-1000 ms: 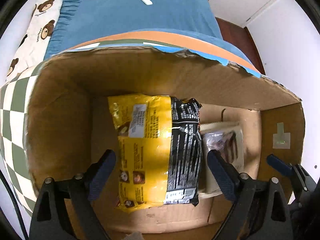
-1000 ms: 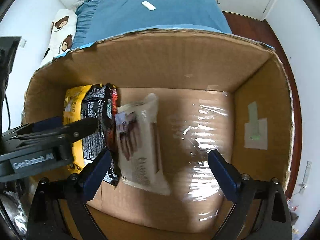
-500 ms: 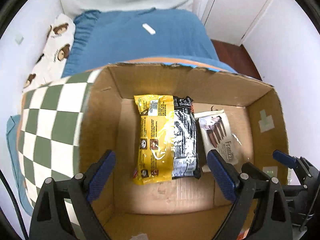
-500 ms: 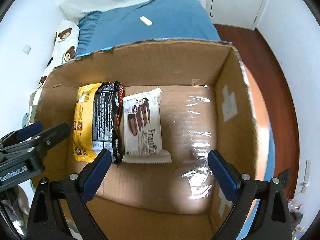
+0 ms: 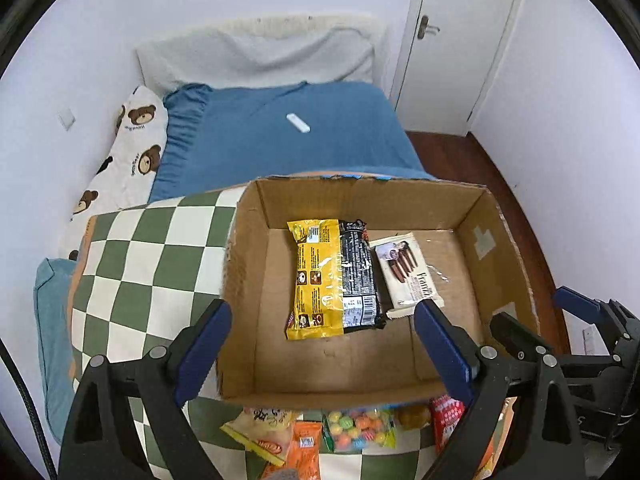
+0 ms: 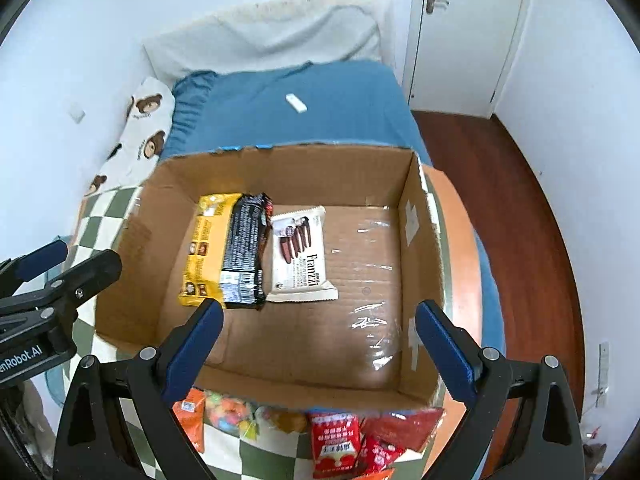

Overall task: Organize snacks
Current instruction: 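Carry both packs into the cardboard box and open both tools, then grasp the yellow egg-biscuit bag with left tool while right tool grasps red candy stick pack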

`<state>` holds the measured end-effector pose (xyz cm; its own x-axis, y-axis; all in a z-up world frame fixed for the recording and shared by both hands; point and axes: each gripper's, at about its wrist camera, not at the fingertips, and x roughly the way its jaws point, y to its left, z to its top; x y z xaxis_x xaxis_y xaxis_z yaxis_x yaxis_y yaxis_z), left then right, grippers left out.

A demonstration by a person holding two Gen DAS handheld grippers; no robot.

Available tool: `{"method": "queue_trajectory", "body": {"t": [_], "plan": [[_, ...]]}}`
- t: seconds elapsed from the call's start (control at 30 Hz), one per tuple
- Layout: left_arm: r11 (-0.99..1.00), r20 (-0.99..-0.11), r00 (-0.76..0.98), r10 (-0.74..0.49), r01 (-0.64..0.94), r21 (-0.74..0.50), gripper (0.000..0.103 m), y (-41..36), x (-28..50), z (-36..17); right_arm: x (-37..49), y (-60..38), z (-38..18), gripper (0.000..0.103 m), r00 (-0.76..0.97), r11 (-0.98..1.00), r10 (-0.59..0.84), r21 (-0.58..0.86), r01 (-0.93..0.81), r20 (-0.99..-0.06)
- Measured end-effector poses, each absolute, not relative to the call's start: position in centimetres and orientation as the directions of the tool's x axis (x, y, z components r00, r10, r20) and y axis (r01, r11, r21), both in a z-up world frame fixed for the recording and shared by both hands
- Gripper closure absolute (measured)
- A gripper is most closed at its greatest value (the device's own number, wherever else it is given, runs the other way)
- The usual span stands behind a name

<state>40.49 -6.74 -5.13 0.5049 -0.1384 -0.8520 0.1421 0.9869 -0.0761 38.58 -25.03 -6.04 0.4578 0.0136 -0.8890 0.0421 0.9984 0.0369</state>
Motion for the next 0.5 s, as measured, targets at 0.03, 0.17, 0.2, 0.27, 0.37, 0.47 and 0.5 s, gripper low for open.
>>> {"method": "queue_trajectory", "body": {"t": [0.03, 0.17, 0.2, 0.27, 0.37, 0.47, 0.5], "plan": [[0.987, -0.845, 0.516, -0.140, 0.144, -0.076, 0.010, -6.6, 39.9, -4.7, 38.1, -24.9, -5.6, 0.004, 0.467, 0.998, 0.014, 0.037, 0.041, -0.884], [0.986, -0.823, 0.548, -0.150, 0.148, -0.081, 0.010, -6.1, 37.9, -3.2, 36.0, -24.6, -4.1, 0.004, 0.496, 0.998, 0.032, 0.058, 0.038, -0.868], [0.986, -0.820, 0.552, -0.150, 0.146, -0.082, 0.010, -6.0, 37.5, -3.0, 35.5, -24.5, -3.7, 0.004, 0.502, 0.997, 0.038, 0.065, 0.037, -0.864], [0.985, -0.815, 0.557, -0.159, 0.141, -0.096, 0.010, -5.4, 36.7, -2.6, 34.5, -24.5, -2.9, 0.004, 0.516, 0.996, 0.046, 0.077, 0.039, -0.855], [0.986, -0.813, 0.560, -0.162, 0.132, -0.106, 0.010, -4.6, 35.5, -2.4, 32.9, -24.6, -2.1, 0.004, 0.530, 0.993, 0.066, 0.107, 0.046, -0.846], [0.988, -0.820, 0.553, -0.151, 0.120, -0.101, 0.009, -3.8, 34.0, -2.9, 31.6, -25.0, -2.3, 0.004, 0.522, 0.987, 0.095, 0.147, 0.059, -0.848], [0.989, -0.825, 0.547, -0.141, 0.114, -0.093, 0.010, -3.4, 33.6, -3.4, 31.2, -25.2, -2.7, 0.004, 0.517, 0.985, 0.104, 0.159, 0.063, -0.850]]}}
